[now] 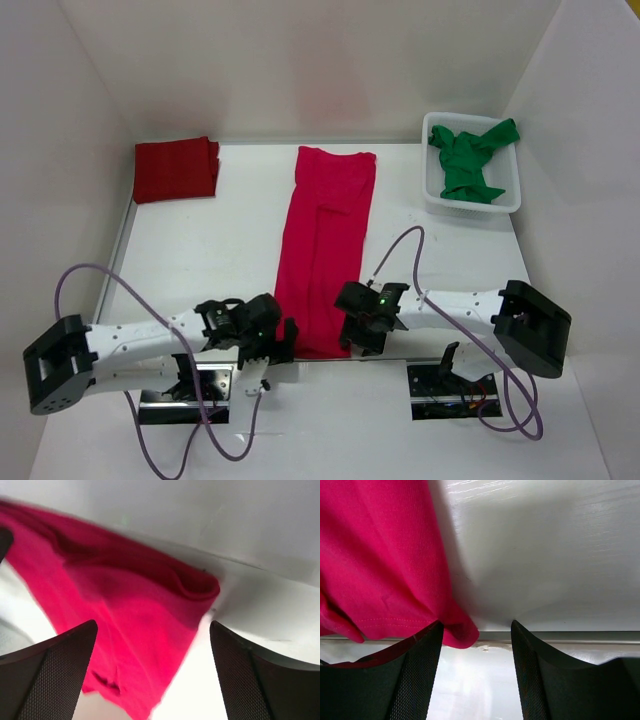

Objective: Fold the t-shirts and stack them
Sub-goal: Rotate the tshirt 80 degrees

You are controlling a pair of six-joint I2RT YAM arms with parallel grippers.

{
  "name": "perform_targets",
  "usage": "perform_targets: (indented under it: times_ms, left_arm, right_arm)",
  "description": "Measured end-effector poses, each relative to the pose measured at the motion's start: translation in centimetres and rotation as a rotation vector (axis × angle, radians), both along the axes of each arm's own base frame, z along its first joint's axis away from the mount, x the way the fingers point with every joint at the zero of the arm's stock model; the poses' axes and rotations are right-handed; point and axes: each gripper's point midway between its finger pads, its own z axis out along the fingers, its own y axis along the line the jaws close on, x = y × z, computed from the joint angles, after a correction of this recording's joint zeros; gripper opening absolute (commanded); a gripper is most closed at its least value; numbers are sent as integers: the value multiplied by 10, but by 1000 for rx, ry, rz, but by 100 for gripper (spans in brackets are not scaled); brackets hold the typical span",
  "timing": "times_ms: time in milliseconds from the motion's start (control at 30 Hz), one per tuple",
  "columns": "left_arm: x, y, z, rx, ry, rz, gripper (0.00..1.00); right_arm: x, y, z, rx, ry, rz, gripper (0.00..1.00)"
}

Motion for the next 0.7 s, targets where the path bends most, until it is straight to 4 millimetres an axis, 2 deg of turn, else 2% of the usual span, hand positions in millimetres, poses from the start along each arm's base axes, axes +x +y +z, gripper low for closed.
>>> perform_targets:
  times_ms: [100, 200, 267, 333, 367, 433, 467, 500, 533, 600, 700]
  left_arm:
    - [2, 7, 16, -77, -25, 83, 100]
    - [1, 6, 60, -274, -50, 165, 100]
    - [-6, 8, 88, -383, -48, 178, 100]
    - [-12, 13, 103, -456, -49, 178, 100]
    - [-15, 16, 103, -469, -51, 177, 100]
    - [-18, 24, 89, -459, -52, 179, 97]
    - [-19, 29, 78, -435, -51, 181, 91]
    - [-20, 34, 65, -402, -49, 186, 78]
    - [-21, 39, 55, -371, -50, 187, 74]
    - [-23, 46, 38, -316, -43, 188, 73]
    - [-25, 49, 26, -251, -27, 168, 73]
  right_arm:
    - [0, 0, 0, 1, -2, 10, 62]
    - [0, 0, 0, -1, -8, 24, 62]
    - [0, 0, 0, -2, -9, 28, 63]
    - [0, 0, 0, -2, -12, 36, 63]
    - [0, 0, 0, -1, -13, 39, 63]
    - [-1, 0, 0, -2, -14, 45, 63]
    - [-2, 0, 0, -1, -14, 49, 63]
    - [-2, 1, 0, -1, -15, 52, 63]
    - [-2, 1, 0, -1, -15, 53, 63]
    - [-2, 1, 0, 0, -15, 52, 63]
    - [-2, 1, 0, 1, -15, 51, 64]
